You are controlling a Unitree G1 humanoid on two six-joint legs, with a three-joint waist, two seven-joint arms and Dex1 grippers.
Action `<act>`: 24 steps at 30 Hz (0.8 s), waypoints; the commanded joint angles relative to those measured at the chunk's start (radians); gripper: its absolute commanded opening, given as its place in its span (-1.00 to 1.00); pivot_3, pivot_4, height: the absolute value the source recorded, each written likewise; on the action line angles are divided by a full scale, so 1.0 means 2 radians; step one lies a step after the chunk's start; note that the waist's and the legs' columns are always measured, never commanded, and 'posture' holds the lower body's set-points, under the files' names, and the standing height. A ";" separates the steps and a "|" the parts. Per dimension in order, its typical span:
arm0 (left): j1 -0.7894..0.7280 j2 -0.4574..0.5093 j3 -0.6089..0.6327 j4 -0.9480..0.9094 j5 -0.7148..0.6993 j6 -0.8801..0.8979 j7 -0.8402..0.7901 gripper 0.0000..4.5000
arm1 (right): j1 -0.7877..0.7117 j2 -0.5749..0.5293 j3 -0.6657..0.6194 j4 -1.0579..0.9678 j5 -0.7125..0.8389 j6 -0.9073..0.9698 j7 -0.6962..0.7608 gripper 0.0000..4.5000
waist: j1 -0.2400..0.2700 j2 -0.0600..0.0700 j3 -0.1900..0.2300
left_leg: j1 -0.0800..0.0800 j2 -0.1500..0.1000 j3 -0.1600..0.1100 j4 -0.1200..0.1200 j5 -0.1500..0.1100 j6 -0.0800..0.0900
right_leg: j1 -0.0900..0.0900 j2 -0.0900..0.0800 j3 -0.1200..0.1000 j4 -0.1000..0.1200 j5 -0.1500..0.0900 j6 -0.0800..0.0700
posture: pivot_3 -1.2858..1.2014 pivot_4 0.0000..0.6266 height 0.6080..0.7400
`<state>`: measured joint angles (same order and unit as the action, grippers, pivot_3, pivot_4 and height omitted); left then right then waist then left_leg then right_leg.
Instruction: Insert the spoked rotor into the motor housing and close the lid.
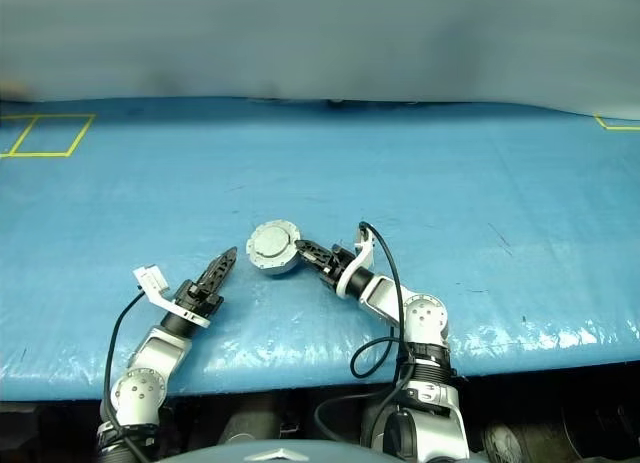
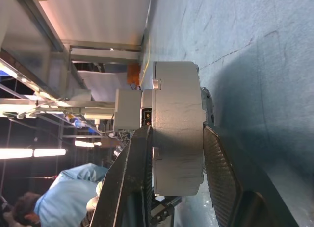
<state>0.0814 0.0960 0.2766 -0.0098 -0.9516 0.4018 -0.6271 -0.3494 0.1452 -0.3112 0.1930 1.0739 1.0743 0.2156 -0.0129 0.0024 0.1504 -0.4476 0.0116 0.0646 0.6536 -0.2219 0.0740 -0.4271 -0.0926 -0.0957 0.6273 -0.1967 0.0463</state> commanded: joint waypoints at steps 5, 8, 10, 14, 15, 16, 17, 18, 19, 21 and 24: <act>-0.001 -0.017 0.020 -0.030 -0.085 0.069 0.024 0.99 | -0.022 0.038 -0.006 -0.038 0.089 -0.001 -0.005 -0.48 | 0.000 0.000 0.000 | 0.000 0.000 0.000 0.001 0.000 0.000 | 0.000 0.000 0.000 0.000 0.000 0.000 | 0.03 -0.52 1.00; -0.002 -0.025 0.022 -0.037 -0.116 0.093 0.032 0.99 | -0.019 0.037 0.007 -0.047 0.107 0.004 -0.013 -0.48 | 0.000 0.000 0.000 | 0.000 0.000 0.000 0.002 0.000 0.001 | 0.000 0.000 0.000 0.000 0.000 0.001 | 0.03 -0.52 1.00; -0.005 -0.027 0.019 -0.038 -0.123 0.102 0.035 0.99 | -0.015 0.037 0.018 -0.053 0.115 0.007 -0.015 -0.48 | 0.000 0.000 0.000 | 0.000 0.000 0.000 0.002 0.000 0.001 | 0.000 0.000 0.000 0.000 0.000 0.001 | 0.03 -0.52 1.00; -0.013 -0.035 0.013 -0.037 -0.132 0.113 0.034 0.99 | -0.007 0.035 0.038 -0.059 0.120 0.012 -0.017 -0.48 | 0.000 0.000 0.000 | 0.000 0.000 0.000 0.002 0.000 0.001 | 0.000 0.000 0.001 0.000 0.000 0.000 | 0.03 -0.52 1.00; -0.016 -0.036 0.010 -0.036 -0.130 0.113 0.034 0.99 | -0.005 0.034 0.042 -0.059 0.118 0.013 -0.017 -0.48 | 0.000 0.000 0.000 | 0.000 0.000 0.000 0.002 0.000 0.001 | 0.001 0.000 0.001 0.000 0.000 0.000 | 0.03 -0.52 1.00; -0.019 -0.038 0.009 -0.034 -0.130 0.115 0.035 0.99 | -0.004 0.033 0.045 -0.059 0.117 0.013 -0.016 -0.48 | 0.000 0.000 0.000 | 0.000 0.000 0.000 0.003 0.000 0.001 | 0.001 0.000 0.001 0.000 0.000 0.000 | 0.03 -0.52 1.00; -0.021 -0.041 0.010 -0.033 -0.132 0.115 0.034 0.99 | -0.003 0.033 0.048 -0.059 0.117 0.013 -0.016 -0.48 | 0.000 0.000 0.000 | 0.000 0.000 0.000 0.003 0.000 0.001 | 0.001 0.001 0.001 0.000 0.000 0.000 | 0.03 -0.52 1.00; -0.024 -0.044 0.011 -0.032 -0.135 0.115 0.033 0.99 | -0.002 0.033 0.049 -0.060 0.117 0.013 -0.016 -0.48 | 0.001 0.000 0.000 | 0.000 0.000 0.000 0.003 0.000 0.001 | 0.001 0.001 0.001 0.000 0.000 0.000 | 0.03 -0.52 1.00; -0.026 -0.048 0.013 -0.032 -0.142 0.116 0.032 0.99 | -0.001 0.032 0.050 -0.060 0.117 0.013 -0.016 -0.48 | 0.000 0.000 0.000 | 0.000 0.000 0.000 0.003 0.000 0.001 | 0.001 0.001 0.001 0.000 0.000 0.000 | 0.03 -0.52 1.00; -0.029 -0.054 0.017 -0.033 -0.149 0.116 0.031 0.99 | 0.000 0.031 0.052 -0.060 0.116 0.013 -0.016 -0.48 | 0.000 0.000 0.000 | -0.001 0.000 0.000 0.003 -0.001 0.001 | 0.001 0.001 0.001 0.000 0.001 0.000 | 0.03 -0.52 1.00; -0.030 -0.060 0.021 -0.035 -0.159 0.116 0.031 0.99 | 0.002 0.028 0.055 -0.059 0.114 0.011 -0.016 -0.48 | 0.000 0.000 0.000 | -0.001 0.000 0.000 0.004 -0.001 0.001 | 0.001 0.001 0.001 0.000 0.001 -0.001 | 0.03 -0.52 1.00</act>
<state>0.0231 -0.0190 0.3089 -0.0466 -1.2403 0.6292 -0.5554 -0.3535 0.1475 -0.2163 0.1345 1.2558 1.1007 0.1640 -0.0126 0.0020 0.1507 -0.4489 0.0115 0.0650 0.6612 -0.2233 0.0766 -0.4251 -0.0915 -0.0938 0.6278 -0.1951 0.0450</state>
